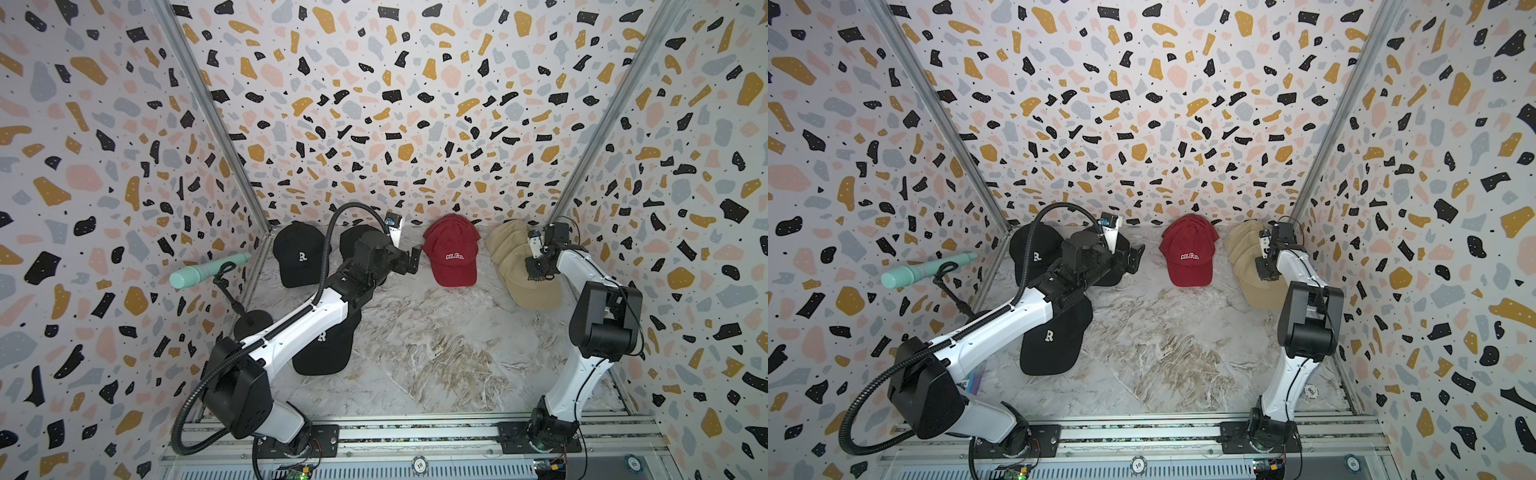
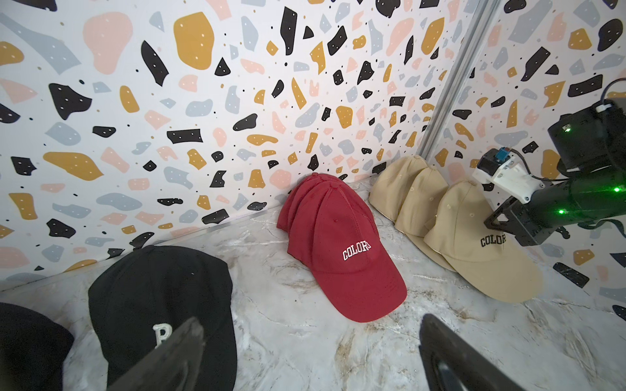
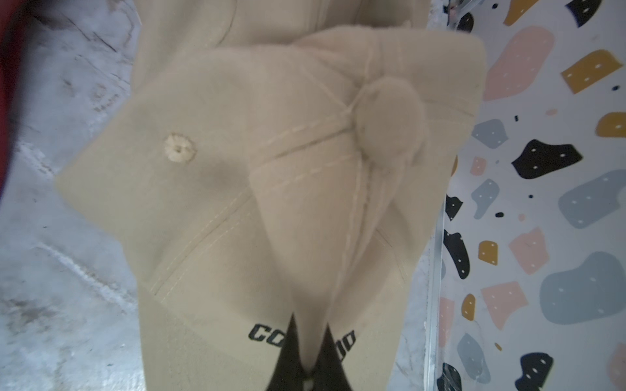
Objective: Stack the baseball caps by color
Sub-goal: Place the baseball cap on the baseball cap.
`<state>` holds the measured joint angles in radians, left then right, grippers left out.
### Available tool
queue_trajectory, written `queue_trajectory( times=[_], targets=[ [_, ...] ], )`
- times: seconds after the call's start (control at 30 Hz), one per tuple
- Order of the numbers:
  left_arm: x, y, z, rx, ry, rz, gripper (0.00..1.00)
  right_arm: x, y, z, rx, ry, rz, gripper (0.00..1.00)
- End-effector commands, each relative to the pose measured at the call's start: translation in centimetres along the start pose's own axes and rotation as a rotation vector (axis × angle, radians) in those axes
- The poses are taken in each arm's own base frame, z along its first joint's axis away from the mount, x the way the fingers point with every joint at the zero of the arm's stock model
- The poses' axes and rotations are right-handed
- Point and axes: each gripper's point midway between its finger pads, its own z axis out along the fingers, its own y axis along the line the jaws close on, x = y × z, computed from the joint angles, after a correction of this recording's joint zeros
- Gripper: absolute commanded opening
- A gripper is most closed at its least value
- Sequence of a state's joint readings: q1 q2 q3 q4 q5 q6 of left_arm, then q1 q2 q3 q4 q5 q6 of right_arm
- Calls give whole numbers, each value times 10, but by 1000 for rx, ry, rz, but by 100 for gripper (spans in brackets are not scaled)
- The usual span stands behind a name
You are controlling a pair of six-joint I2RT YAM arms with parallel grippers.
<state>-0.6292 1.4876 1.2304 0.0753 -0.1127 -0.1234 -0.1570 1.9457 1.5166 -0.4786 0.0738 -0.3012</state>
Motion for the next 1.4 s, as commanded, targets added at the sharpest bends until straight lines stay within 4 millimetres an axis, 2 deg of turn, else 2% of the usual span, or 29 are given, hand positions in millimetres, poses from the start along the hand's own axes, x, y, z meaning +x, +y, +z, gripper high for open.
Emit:
queue_trajectory(
  times=[0.0, 0.17, 0.27, 0.53, 0.63, 1.07, 1.37],
  targets=[
    [-14, 1, 3, 1, -31, -1, 100, -14, -2, -4, -1, -28, 16, 0],
    [-13, 4, 4, -11, -24, -6, 100, -18, -3, 3, -1, -27, 21, 0],
    [-14, 6, 4, -18, -20, -6, 100, -22, -4, 0, -3, -30, 16, 0],
    [-16, 7, 5, -25, -18, -12, 100, -29, -8, -39, 19, -54, 3, 0],
    [-16, 5, 7, -15, -16, -11, 100, -33, -10, -41, 23, -60, 3, 0],
    [-21, 5, 4, -12, -27, -12, 100, -50, -11, -28, 16, -66, 6, 0],
    [-21, 8, -1, -27, -26, -24, 100, -52, -8, 1, -1, -34, -7, 0]
  ],
)
